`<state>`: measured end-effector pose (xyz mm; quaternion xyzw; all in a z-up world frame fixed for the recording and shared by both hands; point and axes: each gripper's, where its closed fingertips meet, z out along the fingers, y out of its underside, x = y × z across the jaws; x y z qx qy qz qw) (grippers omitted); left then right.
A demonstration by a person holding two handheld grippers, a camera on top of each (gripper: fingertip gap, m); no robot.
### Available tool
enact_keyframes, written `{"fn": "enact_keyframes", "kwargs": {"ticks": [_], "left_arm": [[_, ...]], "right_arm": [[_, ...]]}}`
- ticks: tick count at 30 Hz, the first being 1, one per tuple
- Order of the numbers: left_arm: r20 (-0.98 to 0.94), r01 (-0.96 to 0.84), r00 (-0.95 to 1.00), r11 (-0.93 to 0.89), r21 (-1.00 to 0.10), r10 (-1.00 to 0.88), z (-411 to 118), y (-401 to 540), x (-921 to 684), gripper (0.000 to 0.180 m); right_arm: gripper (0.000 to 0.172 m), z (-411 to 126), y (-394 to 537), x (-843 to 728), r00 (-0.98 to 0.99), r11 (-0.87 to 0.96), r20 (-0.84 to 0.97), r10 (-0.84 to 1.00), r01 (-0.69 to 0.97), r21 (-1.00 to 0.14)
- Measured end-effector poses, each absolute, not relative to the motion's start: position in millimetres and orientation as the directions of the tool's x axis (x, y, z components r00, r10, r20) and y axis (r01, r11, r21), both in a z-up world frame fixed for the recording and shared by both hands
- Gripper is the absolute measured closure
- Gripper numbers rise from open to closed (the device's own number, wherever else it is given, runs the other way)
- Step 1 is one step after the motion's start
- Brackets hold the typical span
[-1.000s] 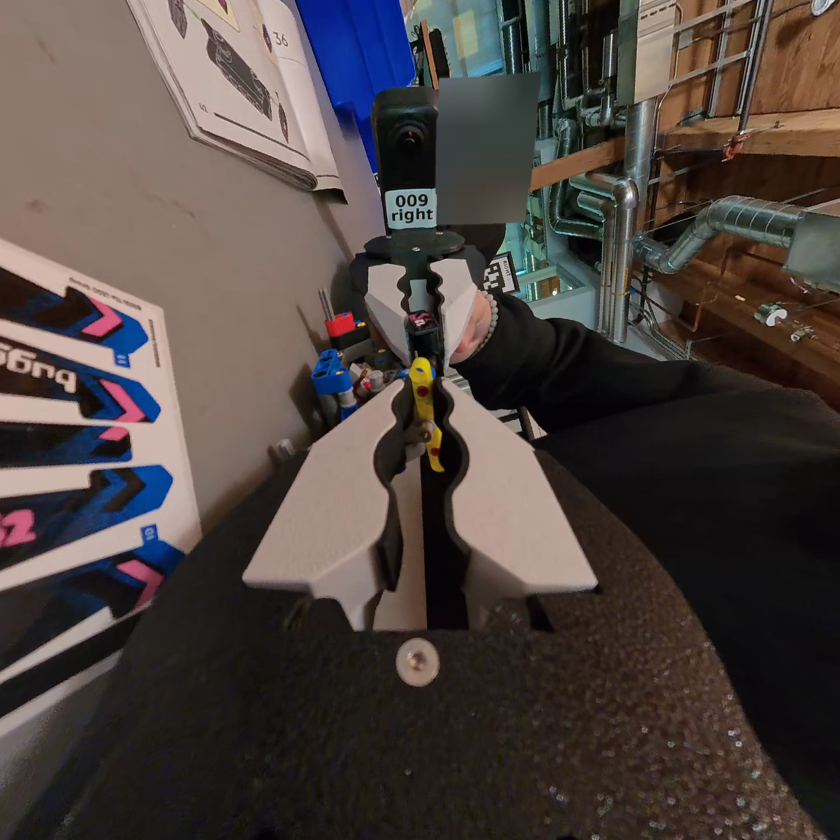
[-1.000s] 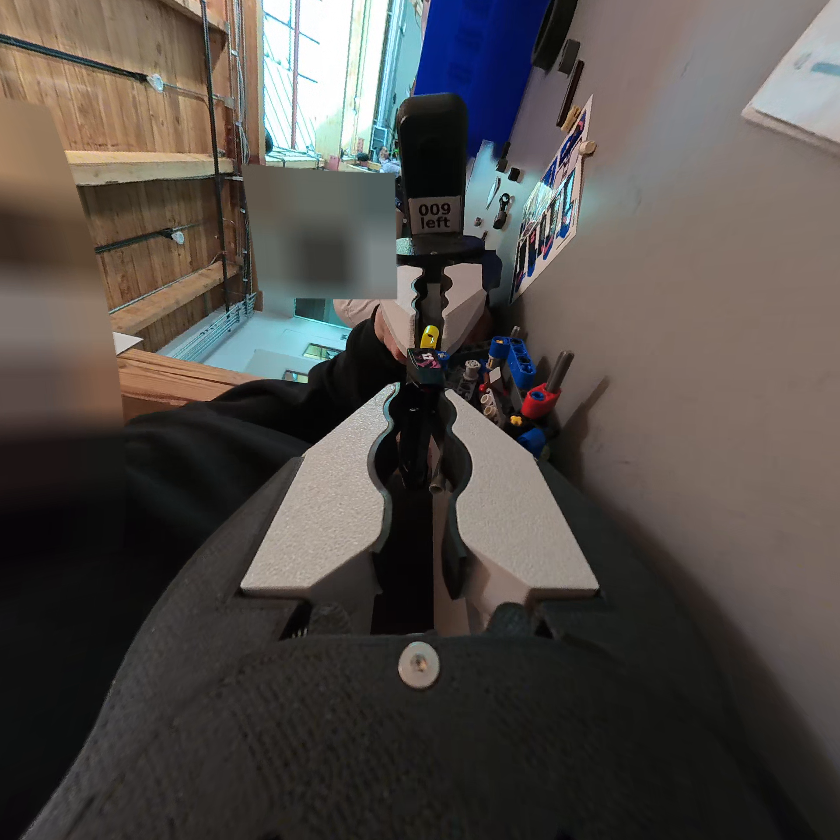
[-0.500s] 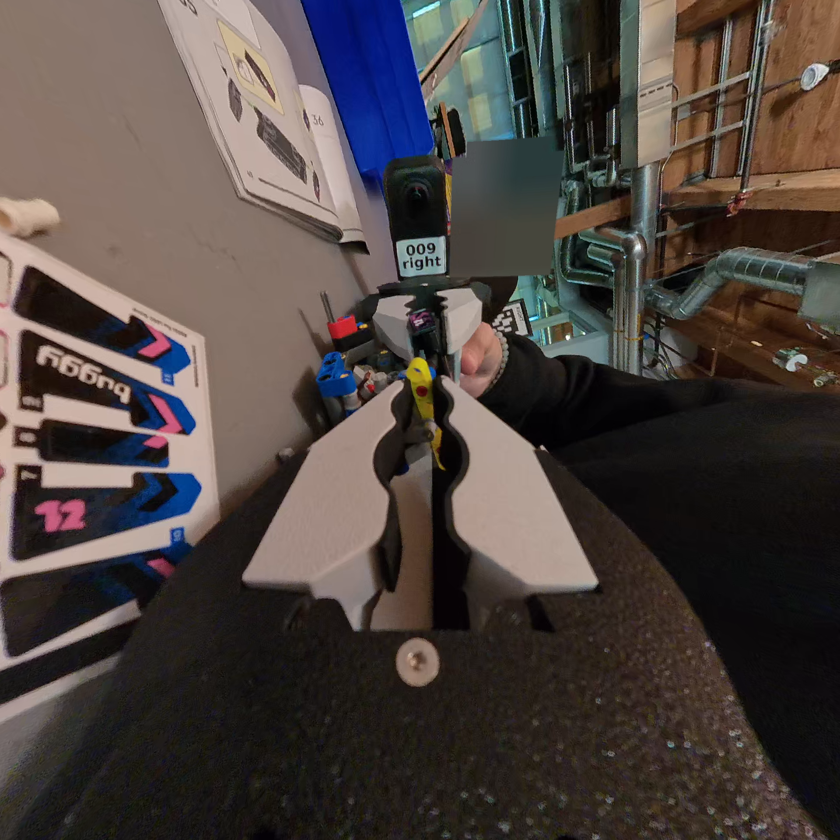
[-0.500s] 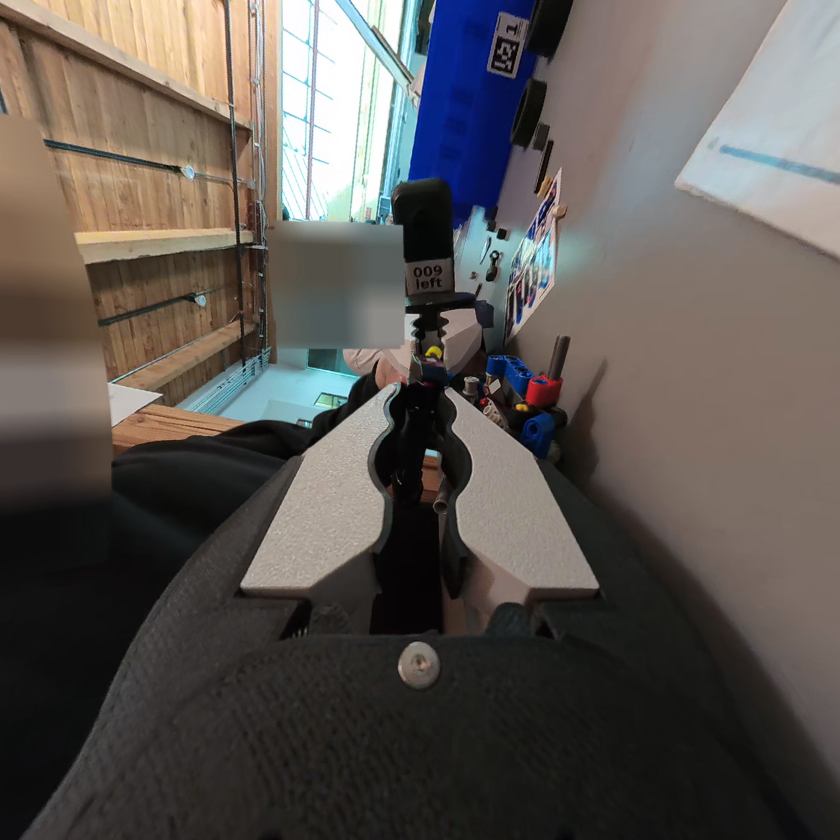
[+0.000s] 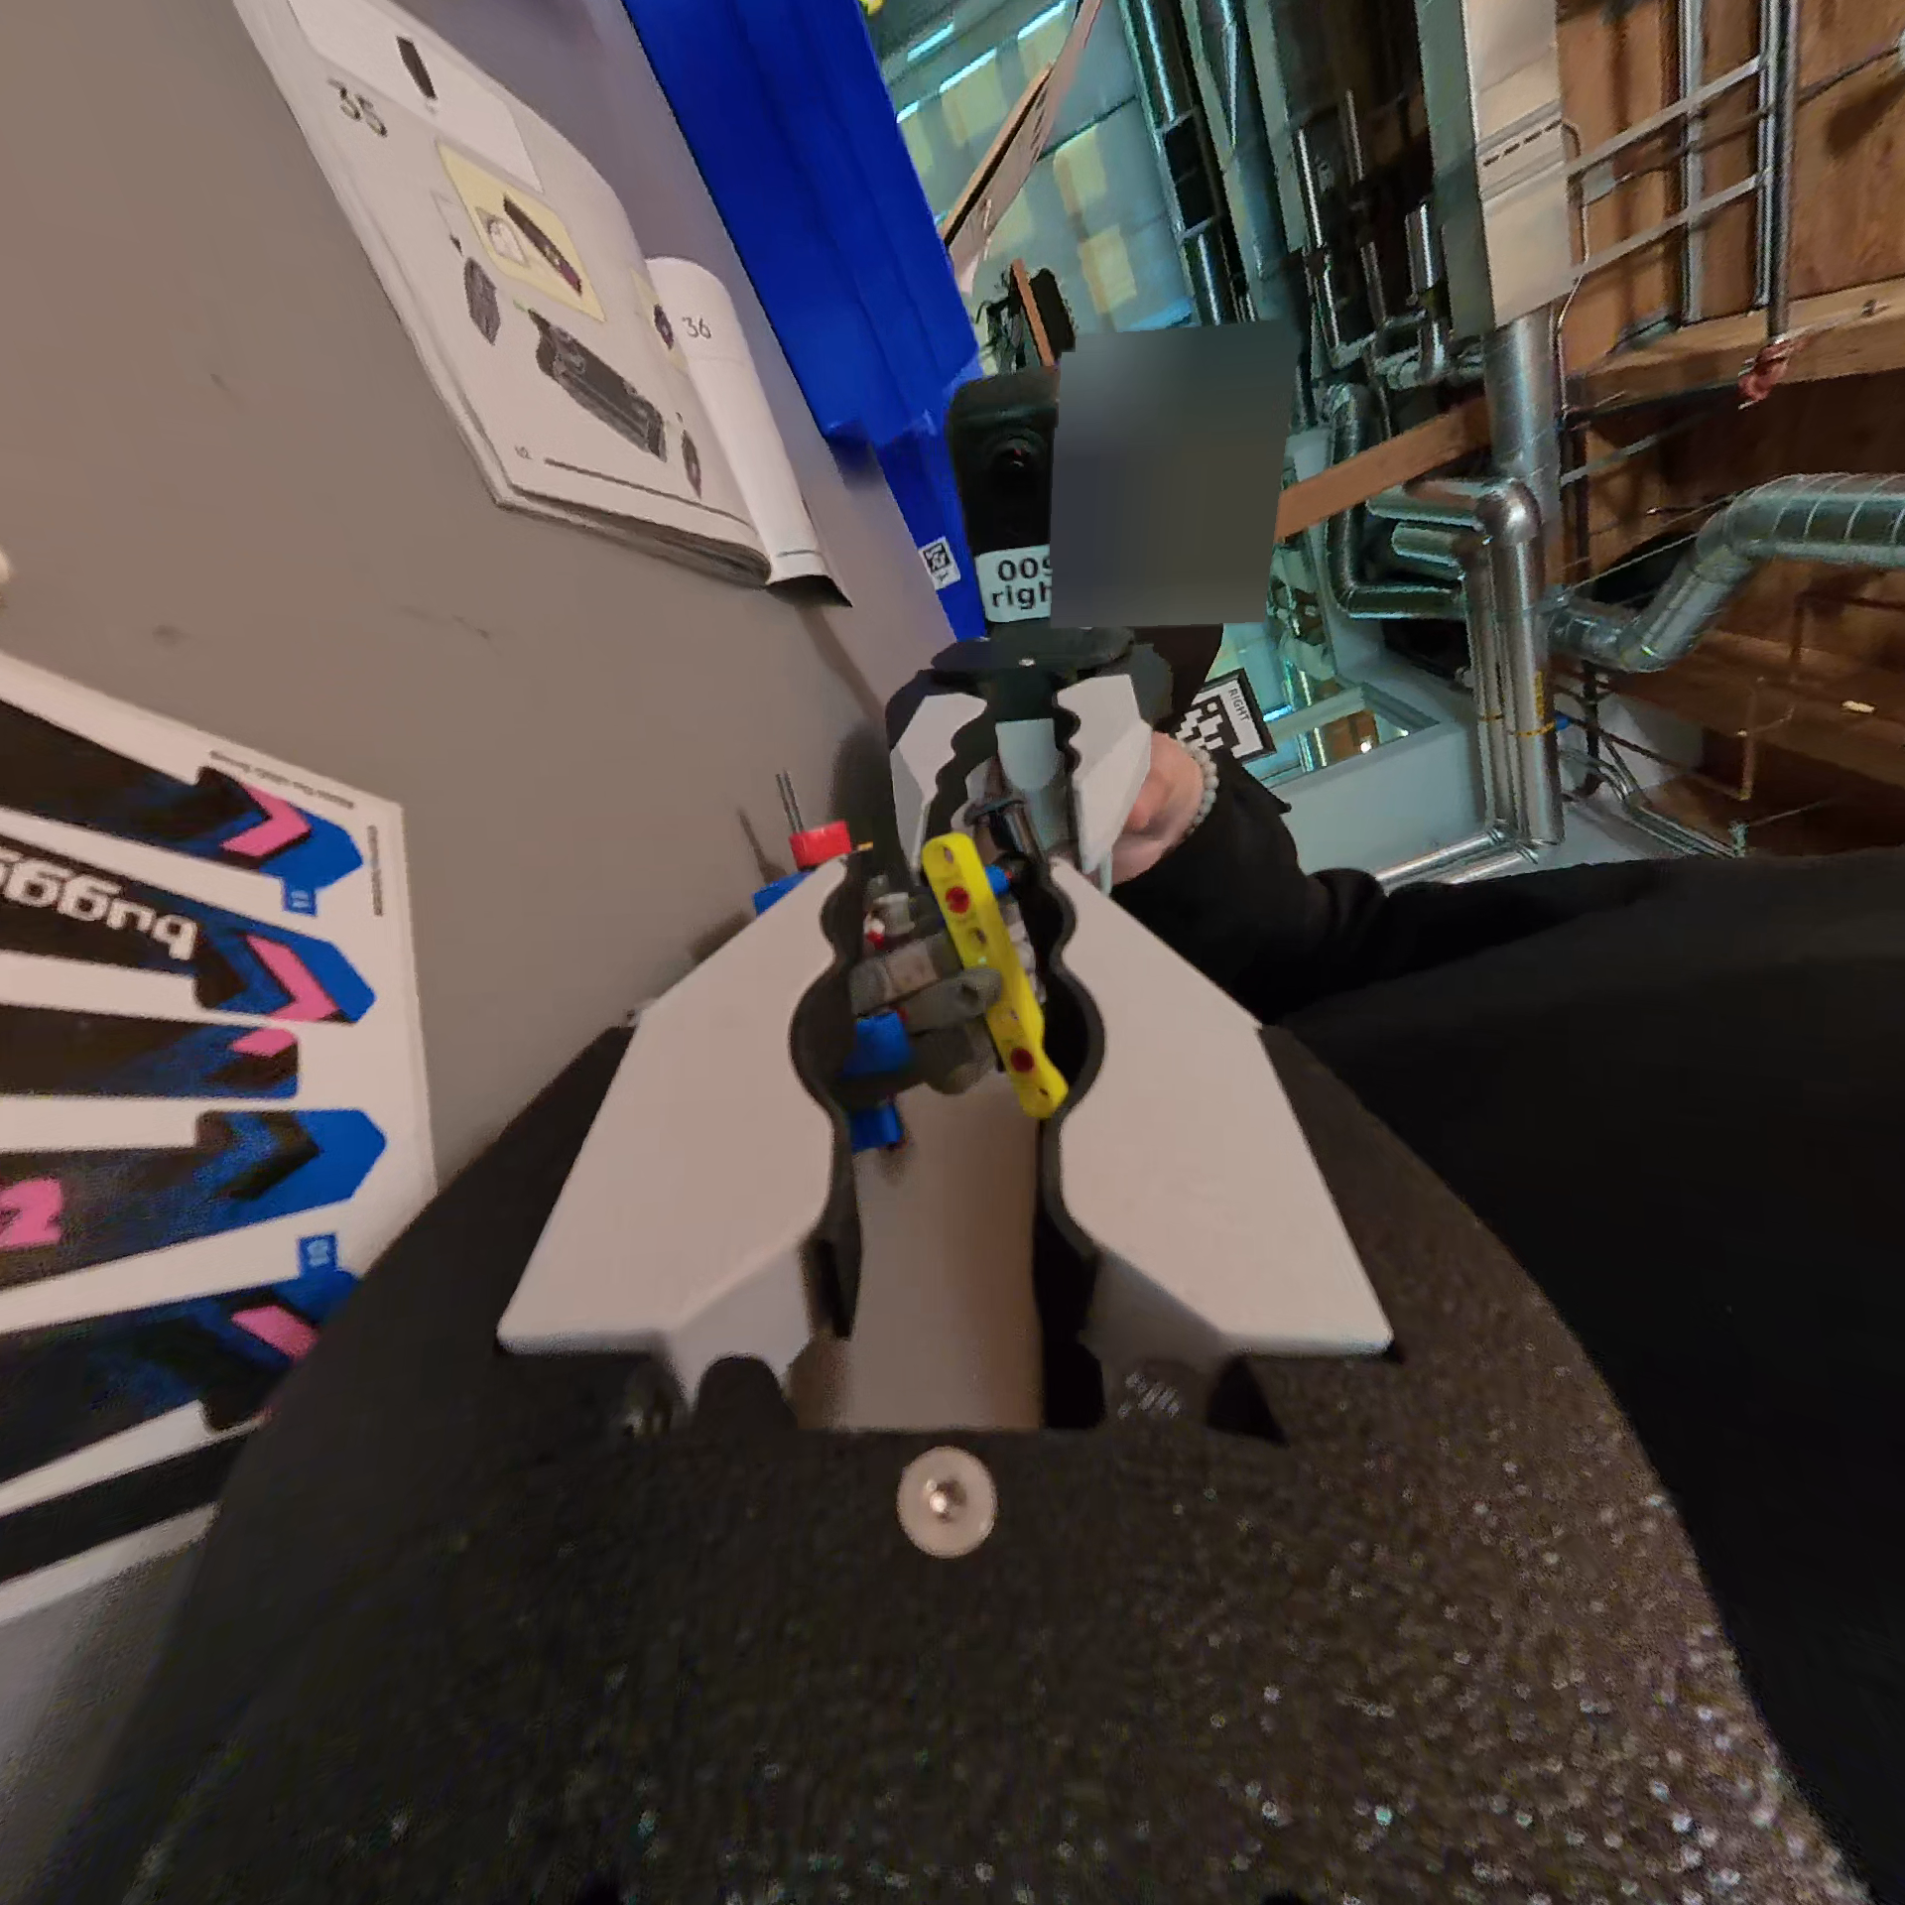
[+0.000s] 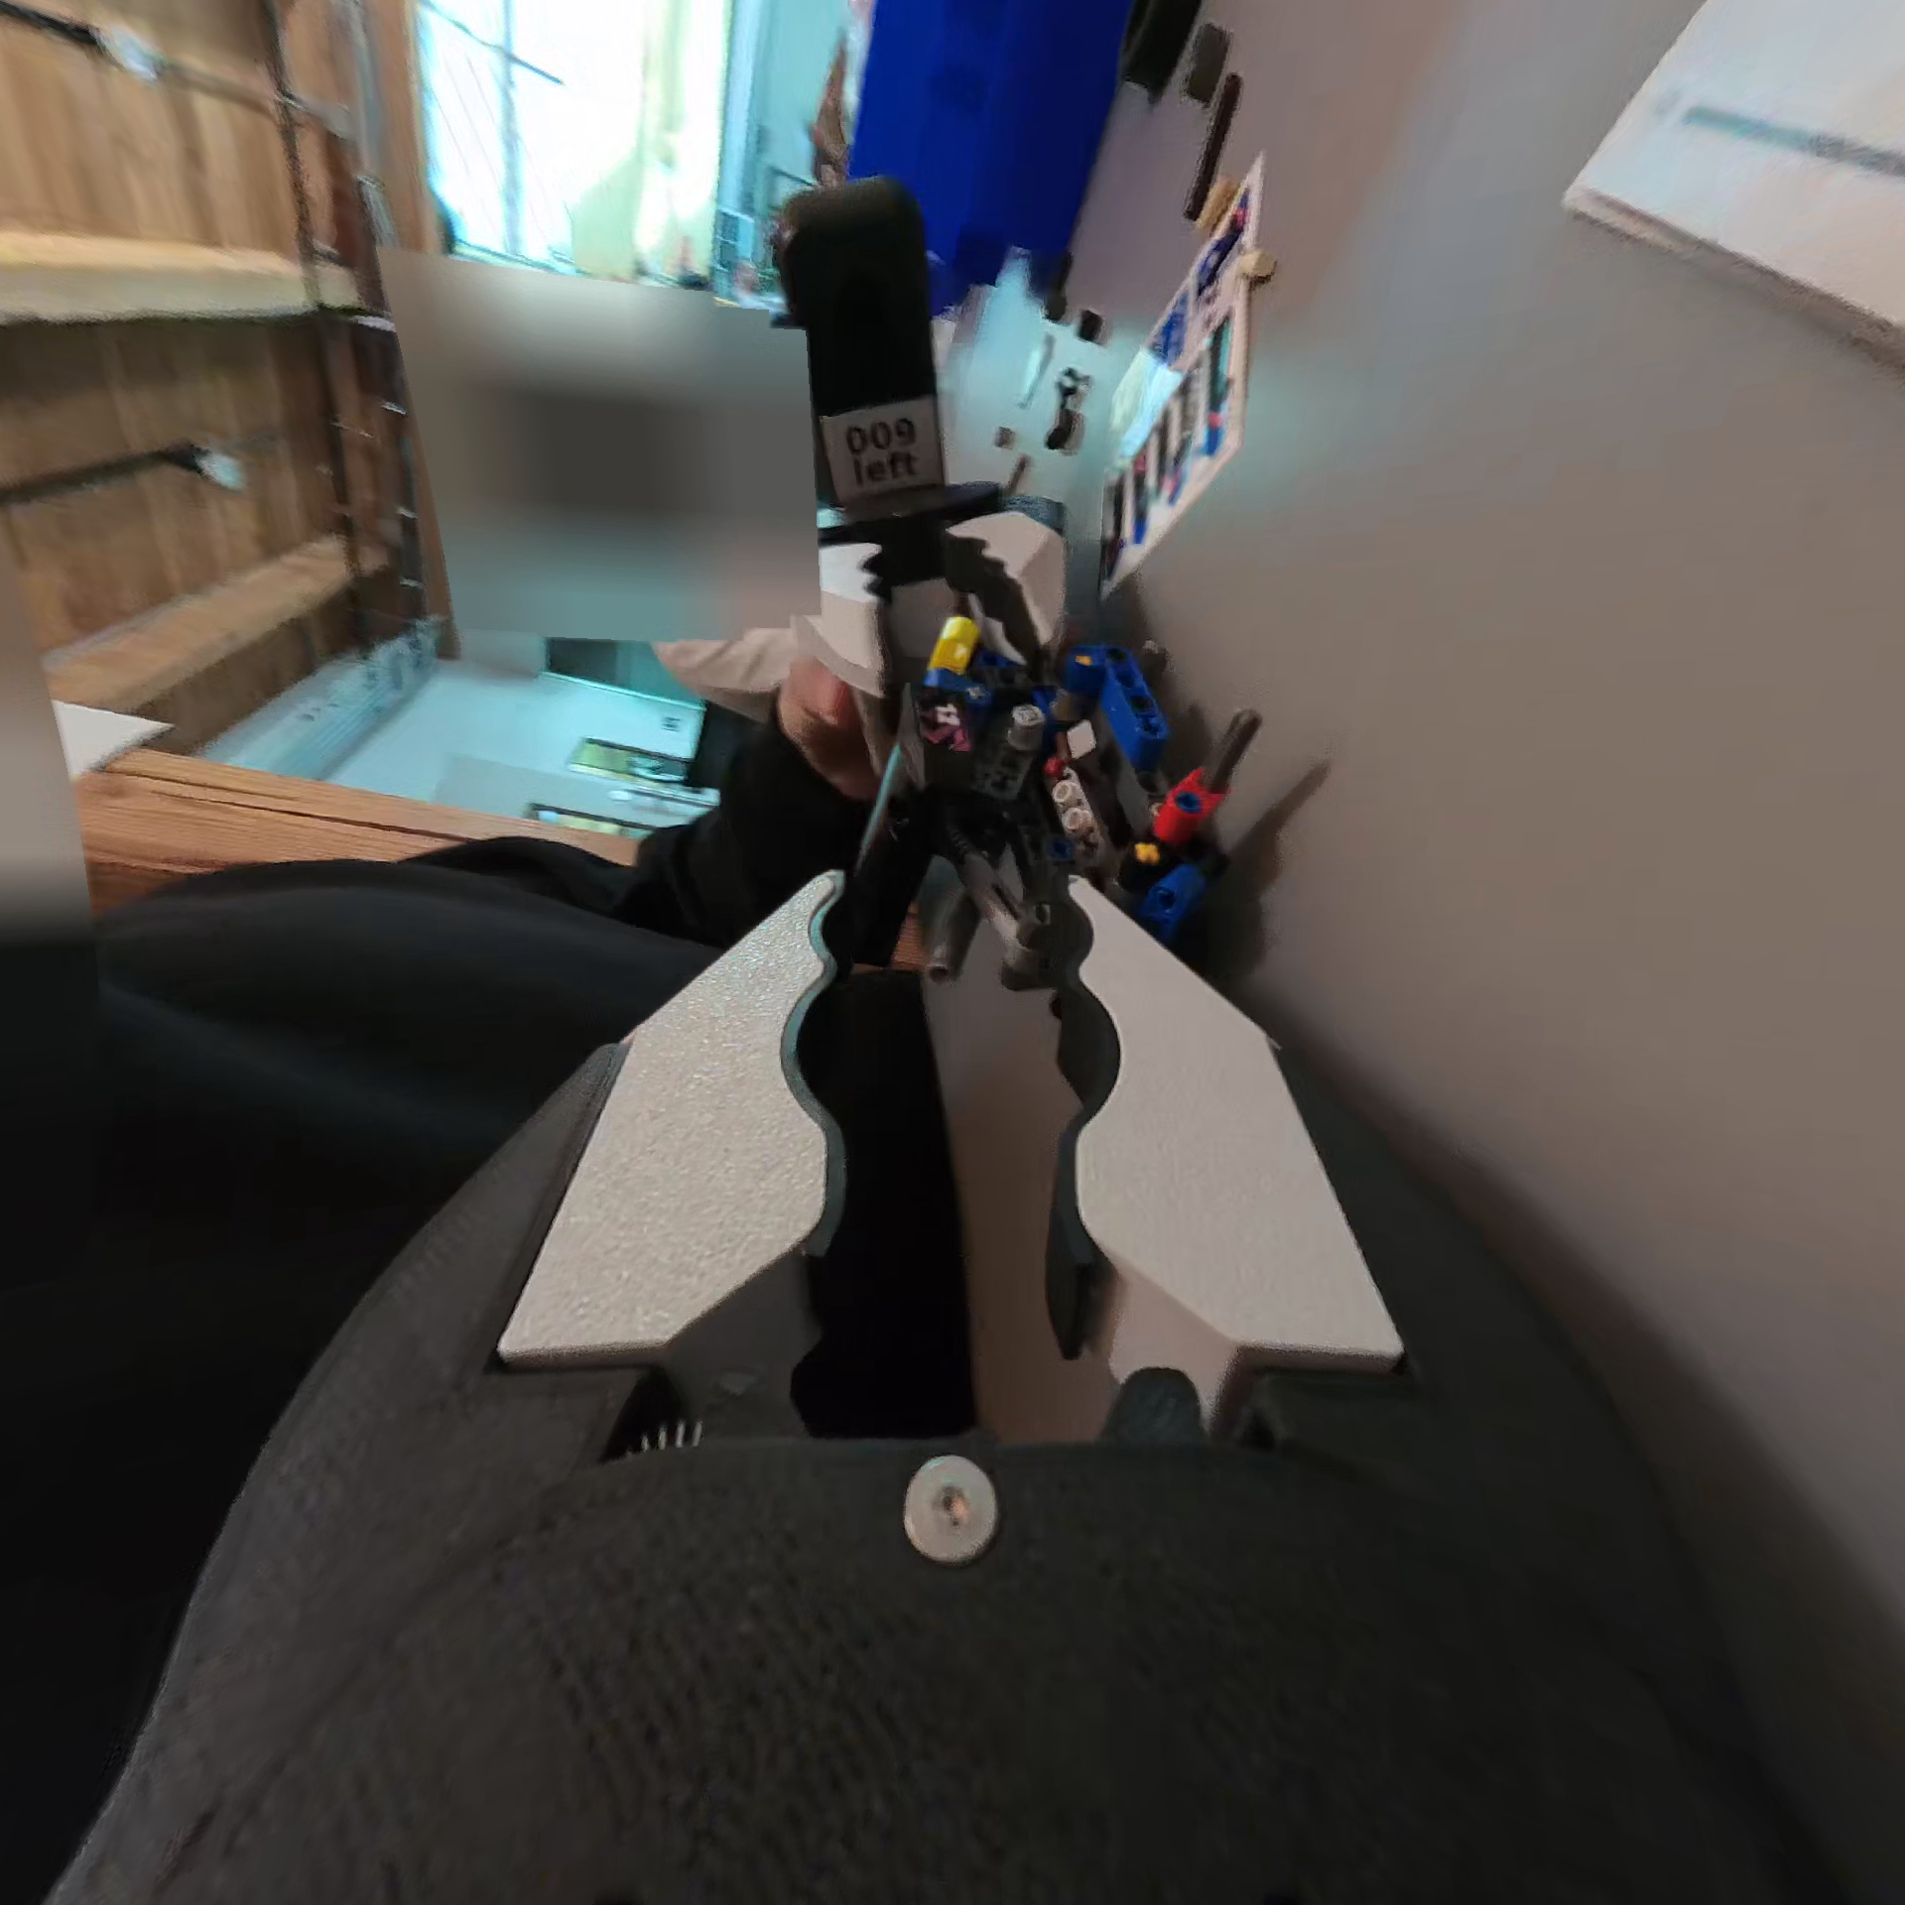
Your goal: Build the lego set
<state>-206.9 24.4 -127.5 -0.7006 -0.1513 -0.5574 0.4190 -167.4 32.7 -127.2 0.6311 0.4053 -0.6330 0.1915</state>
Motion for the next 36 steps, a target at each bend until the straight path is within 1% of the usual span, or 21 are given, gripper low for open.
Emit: {"fn": "enact_keyframes", "kwargs": {"ticks": [2, 4, 5, 7, 9, 10, 12, 15, 17, 18, 19, 20, 22, 24, 25, 27, 29, 30, 31, 34, 36], "left_arm": [[0.91, 0.706, 0.321, -0.574, -0.415, -0.262, -123.4, 23.2, -207.8, 0.146], [0.908, 0.728, 0.322, -0.543, -0.419, -0.269, -120.9, 22.0, -210.2, 0.143], [0.897, 0.729, 0.343, -0.523, -0.441, -0.279, -118.9, 21.4, -211.8, 0.144], [0.84, 0.693, 0.448, -0.474, -0.543, -0.307, -115.3, 19.8, -215.3, 0.145], [0.727, 0.581, 0.616, -0.448, -0.68, -0.304, -118.6, 14.6, -220.2, 0.144], [0.658, 0.51, 0.681, -0.435, -0.742, -0.323, -116.9, 9.6, -220.4, 0.144], [0.506, 0.356, 0.792, -0.416, -0.837, -0.342, -117.8, -2.0, -219.8, 0.144], [0.236, 0.082, 0.902, -0.394, -0.915, -0.362, -126.0, -17.9, -213.5, 0.143], [0.038, -0.1, 0.938, -0.375, -0.922, -0.344, -133.1, -22.3, -210.4, 0.141], [-0.023, -0.158, 0.946, -0.398, -0.904, -0.323, -139.4, -22.9, -209.9, 0.145], [-0.029, -0.178, 0.946, -0.441, -0.88, -0.324, -146.8, -24.0, -205.5, 0.145], [0.017, -0.161, 0.937, -0.473, -0.866, -0.349, -151.2, -25.6, -195.7, 0.146], [0.169, -0.029, 0.924, -0.504, -0.863, -0.342, -148.9, -24.4, -184.3, 0.153], [0.386, 0.166, 0.861, -0.536, -0.828, -0.331, -140.7, -25.1, -179.9, 0.155], [0.513, 0.276, 0.799, -0.568, -0.775, -0.313, -137.6, -26.6, -180.9, 0.155], [0.76, 0.463, 0.565, -0.64, -0.613, -0.32, -125.4, -32.0, -179.2, 0.155], [0.902, 0.559, 0.308, -0.711, -0.428, -0.301, -114.6, -35.5, -185.3, 0.155], [0.938, 0.567, 0.213, -0.748, -0.346, -0.272, -114.0, -36.3, -189.3, 0.156], [0.959, 0.563, 0.167, -0.776, -0.283, -0.229, -118.9, -34.4, -193.8, 0.156], [0.982, 0.529, 0.027, -0.831, -0.173, -0.187, -116.5, -29.7, -195.1, 0.156], [0.987, 0.505, 0.006, -0.851, -0.142, -0.161, -116.9, -25.5, -191.0, 0.156]], "right_arm": [[0.142, -128.9, 47.1, -160.7, -0.107, -0.616, -0.918, 0.383, 0.711, -0.34], [0.141, -126.0, 60.9, -155.0, -0.097, -0.641, -0.888, 0.449, 0.658, -0.396], [0.141, -124.5, 64.6, -153.4, -0.101, -0.643, -0.871, 0.48, 0.635, -0.428], [0.146, -118.5, 59.7, -151.3, -0.154, -0.6, -0.816, 0.557, 0.604, -0.524], [0.151, -110.5, 40.0, -148.6, -0.235, -0.522, -0.752, 0.616, 0.594, -0.613], [0.15, -112.4, 29.1, -147.0, -0.241, -0.488, -0.731, 0.638, 0.608, -0.626], [0.146, -119.3, 11.0, -145.1, -0.22, -0.46, -0.726, 0.651, 0.647, -0.608], [0.147, -115.3, 1.4, -152.5, -0.176, -0.552, -0.772, 0.611, 0.604, -0.575], [0.144, -121.9, -4.9, -152.1, -0.147, -0.572, -0.801, 0.58, 0.626, -0.53], [0.142, -123.7, -7.7, -151.8, -0.142, -0.578, -0.811, 0.567, 0.633, -0.515], [0.144, -121.1, -9.3, -152.4, -0.149, -0.591, -0.822, 0.55, 0.626, -0.509], [0.147, -116.6, -9.6, -153.9, -0.156, -0.611, -0.833, 0.531, 0.61, -0.504], [0.15, -108.4, -9.0, -157.3, -0.163, -0.666, -0.871, 0.463, 0.584, -0.463], [0.149, -105.7, -9.8, -157.7, -0.154, -0.712, -0.915, 0.373, 0.585, -0.389], [0.148, -105.2, -10.7, -156.5, -0.152, -0.724, -0.928, 0.339, 0.588, -0.361], [0.146, -106.5, -10.1, -155.0, -0.133, -0.743, -0.945, 0.3, 0.589, -0.319], [0.145, -107.2, -8.8, -155.8, -0.122, -0.752, -0.951, 0.284, 0.587, -0.3], [0.143, -107.7, -8.5, -156.9, -0.118, -0.754, -0.952, 0.281, 0.587, -0.295], [0.141, -108.8, -8.6, -158.3, -0.112, -0.754, -0.954, 0.279, 0.59, -0.29], [0.143, -110.7, -12.6, -161.2, -0.12, -0.746, -0.958, 0.261, 0.605, -0.279], [0.145, -111.4, -11.3, -162.4, -0.119, -0.755, -0.96, 0.253, 0.597, -0.273]]}}
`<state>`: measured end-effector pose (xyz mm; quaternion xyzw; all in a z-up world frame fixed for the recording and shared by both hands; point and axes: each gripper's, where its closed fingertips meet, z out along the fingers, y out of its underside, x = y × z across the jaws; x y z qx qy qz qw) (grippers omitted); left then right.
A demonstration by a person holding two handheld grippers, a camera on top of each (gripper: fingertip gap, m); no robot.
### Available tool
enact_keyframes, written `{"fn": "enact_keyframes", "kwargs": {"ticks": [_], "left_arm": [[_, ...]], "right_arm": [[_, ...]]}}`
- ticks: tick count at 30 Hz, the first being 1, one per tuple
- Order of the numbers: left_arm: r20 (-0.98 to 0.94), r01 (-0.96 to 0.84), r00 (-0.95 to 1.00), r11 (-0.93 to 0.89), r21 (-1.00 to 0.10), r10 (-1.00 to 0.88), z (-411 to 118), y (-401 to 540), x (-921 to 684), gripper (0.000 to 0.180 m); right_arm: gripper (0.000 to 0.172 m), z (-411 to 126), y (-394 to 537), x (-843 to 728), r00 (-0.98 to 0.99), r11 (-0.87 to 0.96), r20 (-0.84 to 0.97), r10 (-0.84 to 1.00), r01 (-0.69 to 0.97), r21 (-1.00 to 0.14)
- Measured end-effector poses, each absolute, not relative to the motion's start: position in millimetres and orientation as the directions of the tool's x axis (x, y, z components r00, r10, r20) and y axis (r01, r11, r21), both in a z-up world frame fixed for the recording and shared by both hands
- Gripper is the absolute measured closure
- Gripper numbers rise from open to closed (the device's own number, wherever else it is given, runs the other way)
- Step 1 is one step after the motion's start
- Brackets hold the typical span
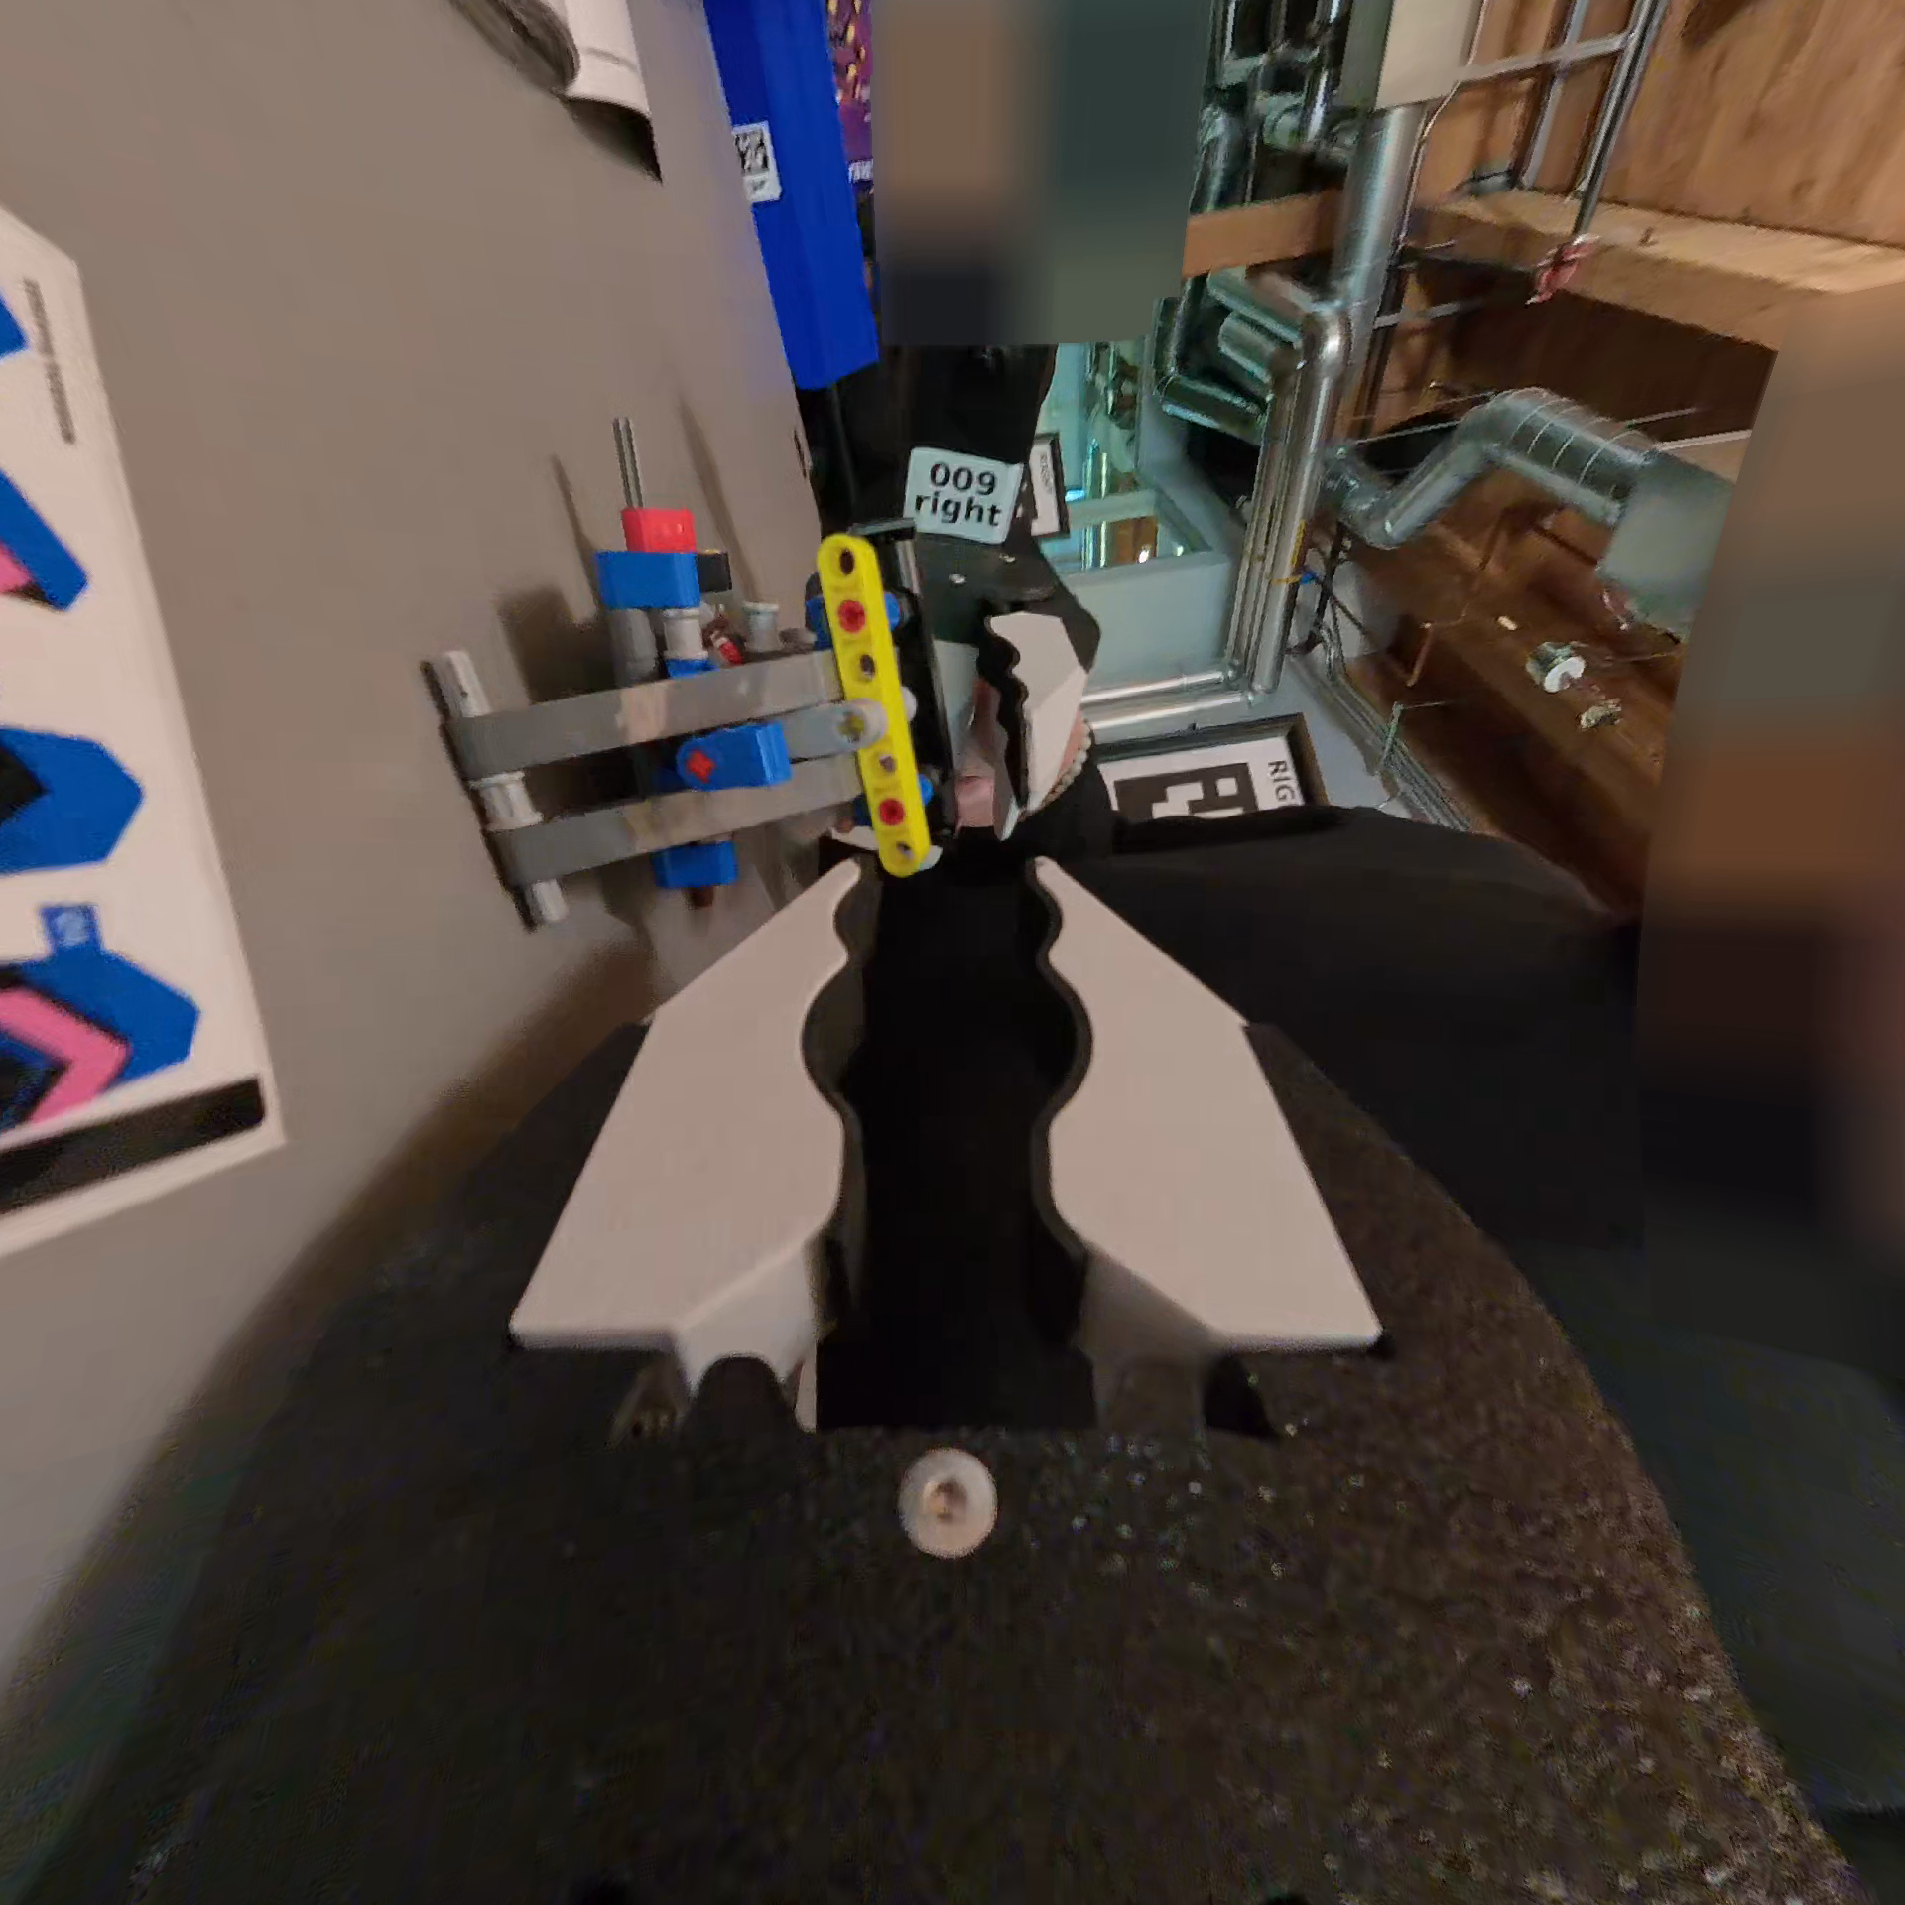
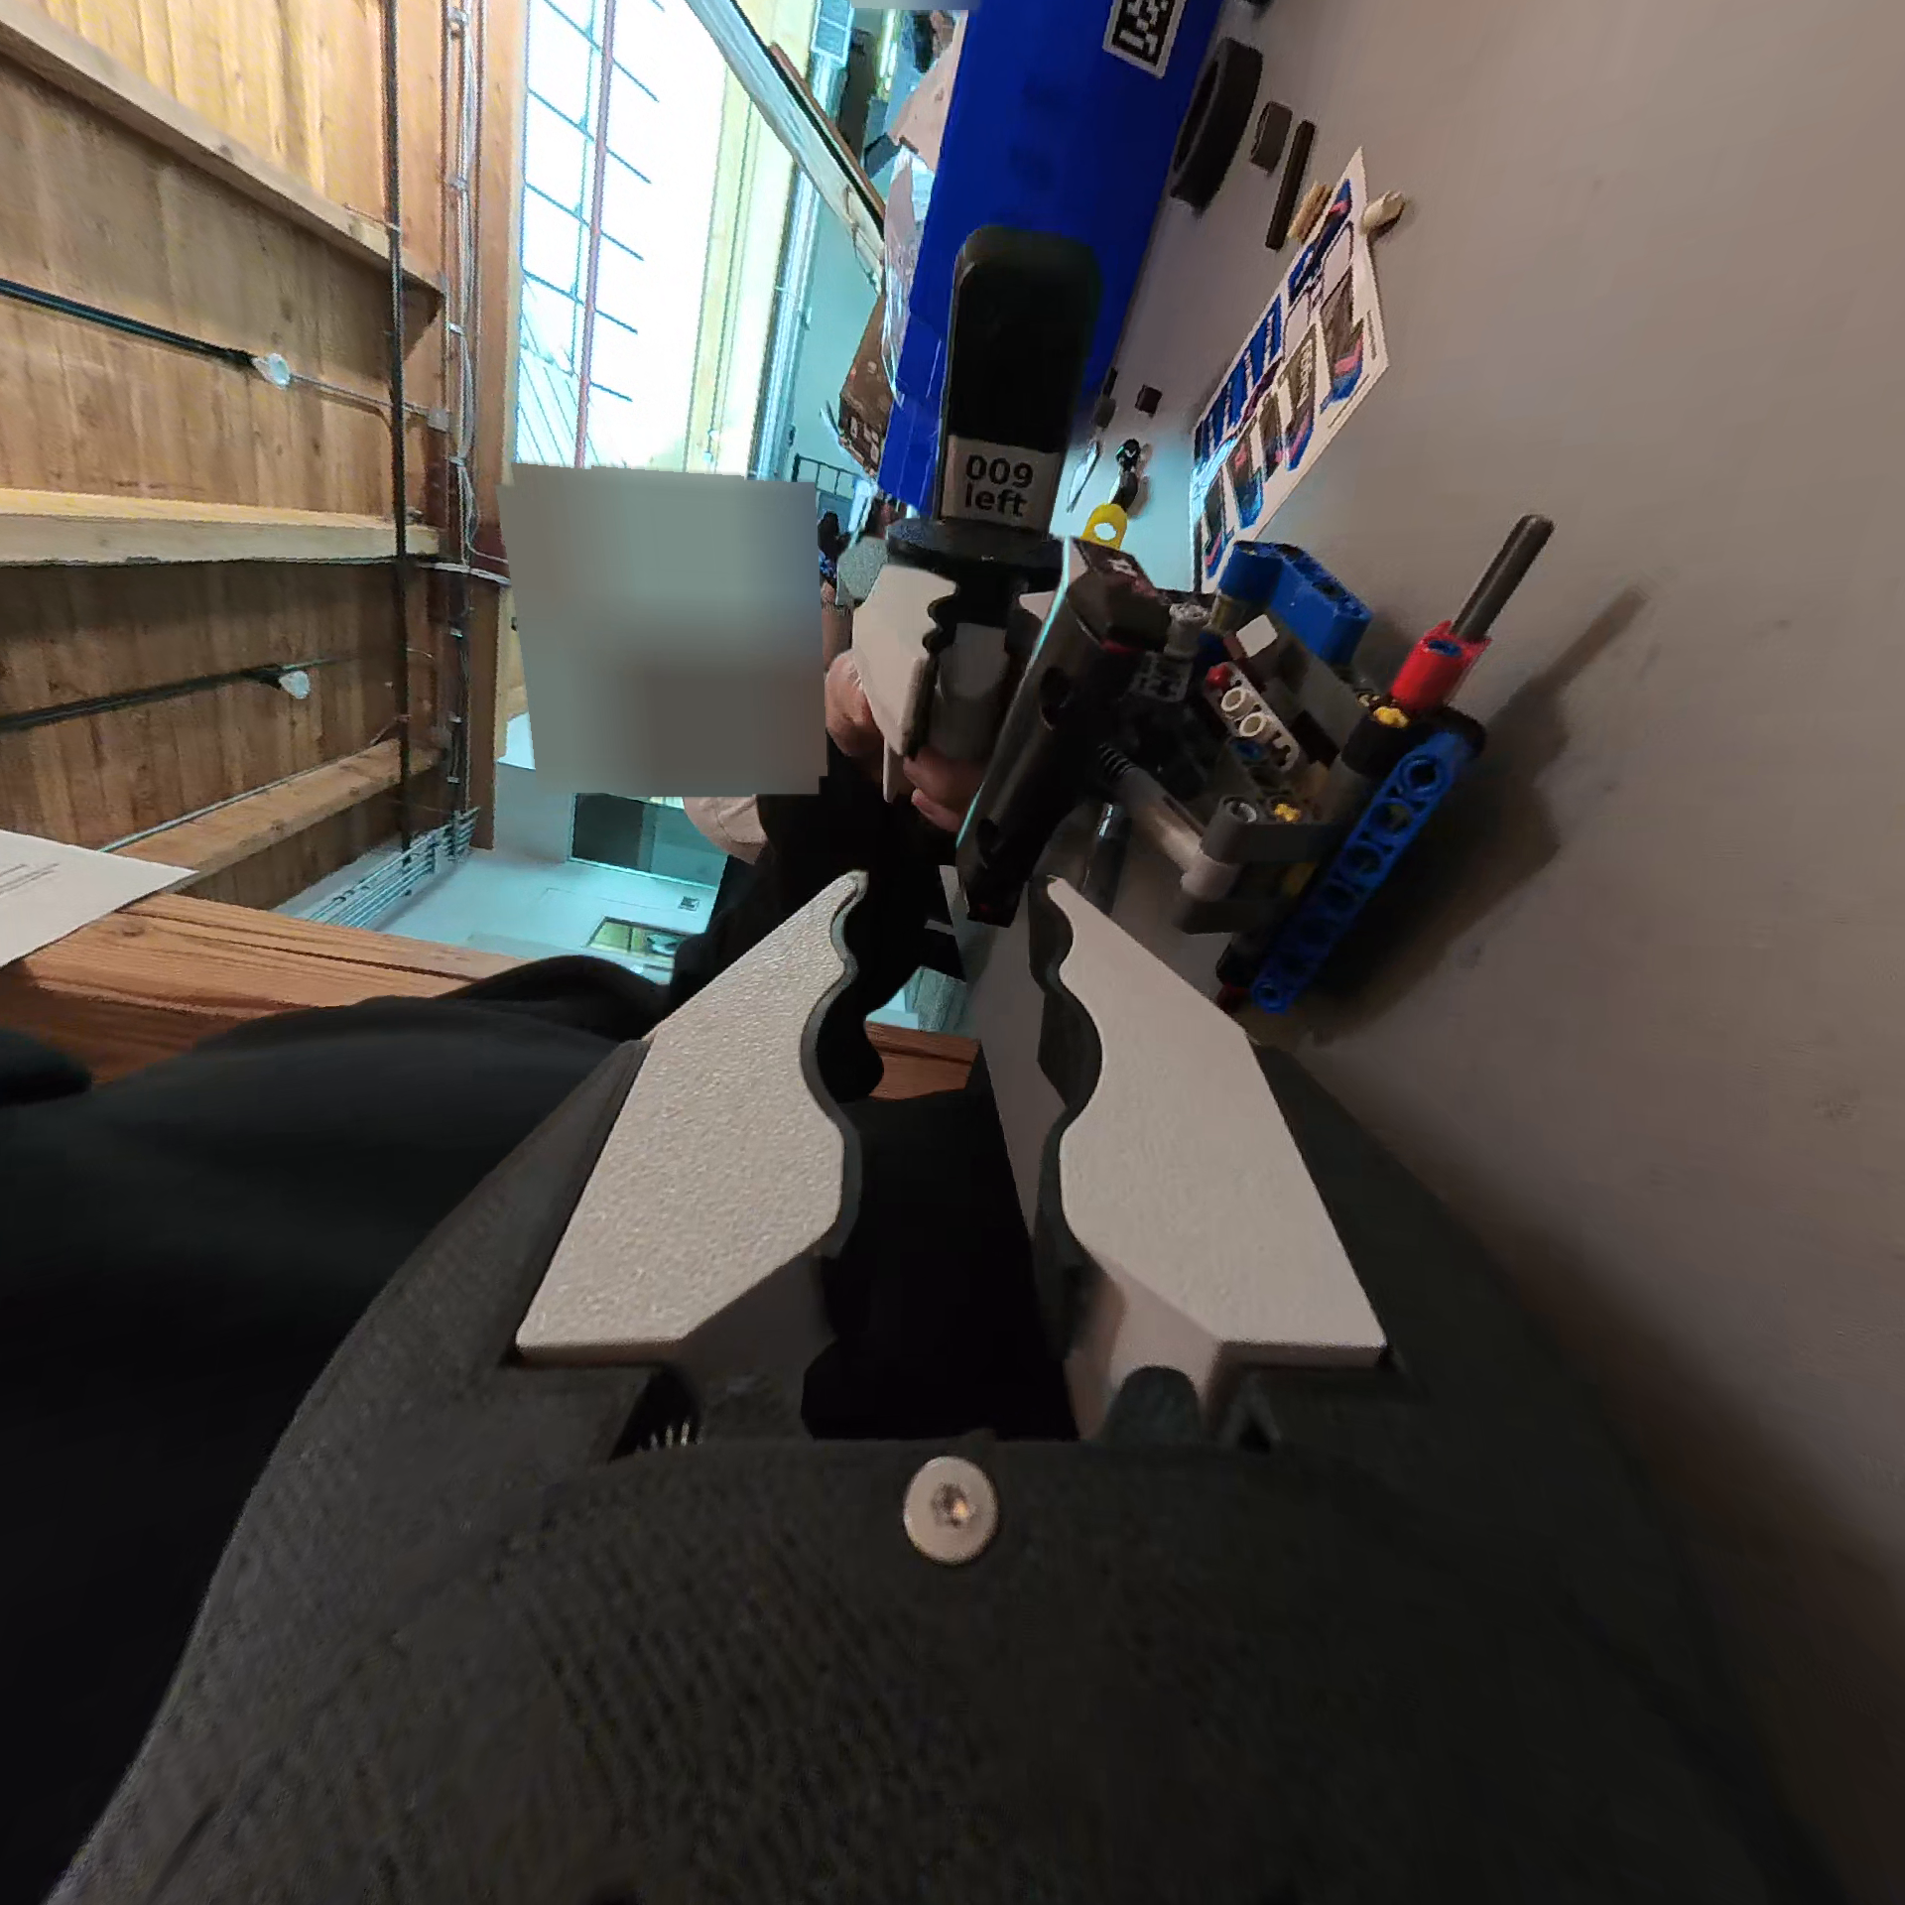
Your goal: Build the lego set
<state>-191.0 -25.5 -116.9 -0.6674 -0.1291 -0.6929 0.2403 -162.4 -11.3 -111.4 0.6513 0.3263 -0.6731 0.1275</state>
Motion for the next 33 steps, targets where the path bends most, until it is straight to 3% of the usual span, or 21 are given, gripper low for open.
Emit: {"fn": "enact_keyframes", "kwargs": {"ticks": [4, 7, 9, 19, 23, 33], "left_arm": [[0.987, 0.496, -0.086, -0.865, -0.075, -0.135, -108.6, -17.3, -183.3, 0.148], [0.987, 0.531, -0.119, -0.847, -0.026, -0.104, -113.0, -9.8, -182.8, 0.17], [0.988, 0.55, -0.123, -0.835, -0.015, -0.098, -116.3, -8.0, -179.5, 0.175], [0.992, 0.609, -0.058, -0.791, -0.055, -0.114, -123.2, -11.4, -155.6, 0.175], [0.988, 0.664, -0.095, -0.747, -0.026, -0.119, -118.1, -12.1, -165.2, 0.159], [0.995, 0.679, -0.046, -0.734, -0.033, -0.088, -125.4, -9.1, -170.3, 0.173]], "right_arm": [[0.142, -115.1, -5.9, -164.2, -0.099, -0.757, -0.954, 0.282, 0.589, -0.285], [0.142, -114.7, -3.0, -166.5, -0.095, -0.756, -0.954, 0.285, 0.589, -0.285], [0.143, -116.3, -1.8, -167.2, -0.092, -0.752, -0.957, 0.275, 0.599, -0.274], [0.161, -119.2, 5.7, -164.3, -0.111, -0.756, -0.974, 0.2, 0.615, -0.225], [0.162, -119.1, 1.8, -159.9, -0.119, -0.726, -0.977, 0.178, 0.654, -0.212], [0.162, -118.4, -4.4, -159.2, -0.123, -0.693, -0.98, 0.156, 0.694, -0.197]]}}
